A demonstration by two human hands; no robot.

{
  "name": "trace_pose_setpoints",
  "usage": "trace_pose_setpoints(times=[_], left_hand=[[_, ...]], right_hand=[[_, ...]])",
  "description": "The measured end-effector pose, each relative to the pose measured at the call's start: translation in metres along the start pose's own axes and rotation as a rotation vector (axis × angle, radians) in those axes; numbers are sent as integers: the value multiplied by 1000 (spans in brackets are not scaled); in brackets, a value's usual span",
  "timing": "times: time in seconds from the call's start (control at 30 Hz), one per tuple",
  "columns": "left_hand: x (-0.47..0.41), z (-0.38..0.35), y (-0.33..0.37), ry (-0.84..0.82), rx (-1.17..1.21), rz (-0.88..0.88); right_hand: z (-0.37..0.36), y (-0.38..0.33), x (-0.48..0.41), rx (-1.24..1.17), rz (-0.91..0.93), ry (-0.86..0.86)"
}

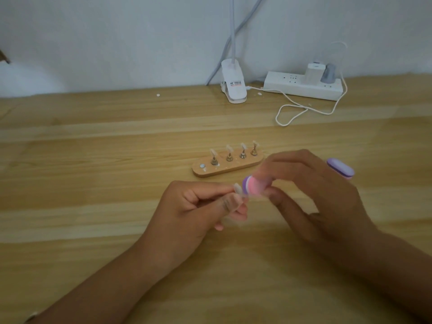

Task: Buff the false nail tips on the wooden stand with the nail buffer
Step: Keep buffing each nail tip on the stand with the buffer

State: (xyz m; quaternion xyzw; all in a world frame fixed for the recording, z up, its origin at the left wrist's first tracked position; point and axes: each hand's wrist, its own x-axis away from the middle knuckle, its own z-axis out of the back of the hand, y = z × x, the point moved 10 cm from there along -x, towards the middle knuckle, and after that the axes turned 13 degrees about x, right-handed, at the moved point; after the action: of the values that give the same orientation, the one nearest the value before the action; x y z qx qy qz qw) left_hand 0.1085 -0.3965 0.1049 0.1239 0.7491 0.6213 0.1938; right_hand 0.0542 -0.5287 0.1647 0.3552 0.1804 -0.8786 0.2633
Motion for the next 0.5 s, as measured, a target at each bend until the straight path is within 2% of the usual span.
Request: trace_pose_setpoints(times=[0.1,0.23,0.37,0.5], left_hand=[[1,-7,0,-57,-6,4],[1,-5,-2,-41,71,58],[1,-15,-2,-126,97,81],[1,-11,-8,-101,120,133]], right_hand=[[-8,-18,5,-112,72,-12],[-5,-3,4,-93,39,-25],[-7,-15,7,-116,90,-8],[-6,3,3,-84,17,-17]])
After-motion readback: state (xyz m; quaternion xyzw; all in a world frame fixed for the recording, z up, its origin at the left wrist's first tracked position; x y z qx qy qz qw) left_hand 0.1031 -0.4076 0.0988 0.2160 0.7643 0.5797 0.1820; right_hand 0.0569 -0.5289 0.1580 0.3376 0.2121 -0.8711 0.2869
